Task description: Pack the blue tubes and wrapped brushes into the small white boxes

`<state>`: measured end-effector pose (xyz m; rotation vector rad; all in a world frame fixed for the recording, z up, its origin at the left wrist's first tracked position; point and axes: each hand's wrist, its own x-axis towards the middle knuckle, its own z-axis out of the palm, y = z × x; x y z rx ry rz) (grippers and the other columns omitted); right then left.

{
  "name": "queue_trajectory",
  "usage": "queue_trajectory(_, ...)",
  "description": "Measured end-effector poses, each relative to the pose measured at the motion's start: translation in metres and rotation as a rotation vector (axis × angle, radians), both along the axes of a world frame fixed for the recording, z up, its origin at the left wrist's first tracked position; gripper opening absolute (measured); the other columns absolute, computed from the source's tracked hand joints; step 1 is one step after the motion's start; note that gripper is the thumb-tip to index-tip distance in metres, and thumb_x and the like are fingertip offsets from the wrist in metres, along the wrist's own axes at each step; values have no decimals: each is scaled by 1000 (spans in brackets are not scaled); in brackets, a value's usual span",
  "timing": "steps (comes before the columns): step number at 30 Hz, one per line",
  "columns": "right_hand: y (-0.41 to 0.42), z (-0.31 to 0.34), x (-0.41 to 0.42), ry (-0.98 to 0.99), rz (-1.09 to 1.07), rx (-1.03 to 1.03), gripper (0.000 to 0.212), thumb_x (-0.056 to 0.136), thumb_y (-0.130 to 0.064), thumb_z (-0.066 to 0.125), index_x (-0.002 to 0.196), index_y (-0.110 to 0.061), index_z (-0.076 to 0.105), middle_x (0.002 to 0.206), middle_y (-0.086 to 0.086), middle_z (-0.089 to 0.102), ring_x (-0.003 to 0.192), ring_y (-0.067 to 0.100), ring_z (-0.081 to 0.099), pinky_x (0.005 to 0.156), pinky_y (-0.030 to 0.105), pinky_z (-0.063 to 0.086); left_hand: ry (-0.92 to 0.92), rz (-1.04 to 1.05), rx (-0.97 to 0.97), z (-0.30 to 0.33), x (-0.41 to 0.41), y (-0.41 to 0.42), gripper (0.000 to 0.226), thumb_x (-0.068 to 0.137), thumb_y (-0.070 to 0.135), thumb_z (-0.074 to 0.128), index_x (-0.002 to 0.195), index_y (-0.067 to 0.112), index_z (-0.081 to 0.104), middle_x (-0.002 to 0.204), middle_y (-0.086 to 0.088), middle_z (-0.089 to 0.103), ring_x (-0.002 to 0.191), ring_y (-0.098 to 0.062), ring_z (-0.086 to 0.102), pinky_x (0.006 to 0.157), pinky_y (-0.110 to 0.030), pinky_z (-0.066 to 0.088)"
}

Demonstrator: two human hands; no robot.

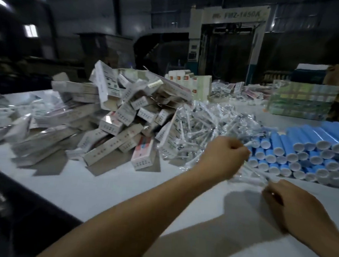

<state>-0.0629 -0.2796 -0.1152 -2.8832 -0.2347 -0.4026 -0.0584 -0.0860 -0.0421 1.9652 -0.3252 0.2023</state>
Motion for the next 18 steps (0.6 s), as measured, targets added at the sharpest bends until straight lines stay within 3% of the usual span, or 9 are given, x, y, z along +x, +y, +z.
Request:
queue_trajectory(4,-2,-8,6,-10,-22,76,20,90,-26,57,72,-33,57,69,-5,53,59,8,53,60,36,49,-158,204,194,33,14,81,14,91,18,54,80,17,64,72,2,63,46,2,49,43,-19,41)
queue_trajectory(6,-3,-12,10,-16,-30,100,23,88,-23,60,69,-35,57,67,-5,53,58,9,54,58,37,49,-229,399,359,42,22,127,13,92,22,53,83,21,62,76,5,61,53,-2,53,43,-18,39)
queue_trajectory(9,-2,-16,12,-27,-43,97,25,85,-21,63,67,-38,56,63,-4,53,56,10,54,56,39,49,-299,687,744,49,36,186,13,90,25,53,101,22,60,94,5,55,81,-13,53,55,-20,36)
queue_trajectory(12,0,-15,11,-4,-38,101,24,86,-23,61,68,-38,56,64,-3,54,56,10,55,57,39,49,-215,775,1109,44,58,217,52,86,46,55,130,19,45,125,-8,49,113,-27,46,78,-37,45)
queue_trajectory(15,2,-9,7,20,-29,107,22,89,-26,58,71,-39,56,67,-6,54,59,8,55,60,35,49,-101,797,1343,35,76,222,74,80,71,48,132,18,42,129,-11,46,116,-30,45,81,-41,41)
queue_trajectory(18,5,-5,4,36,-31,112,19,91,-28,56,75,-39,56,73,-8,55,65,7,55,64,33,49,-36,839,1426,28,85,221,67,83,64,49,131,18,43,128,-12,46,115,-30,46,89,-42,40)
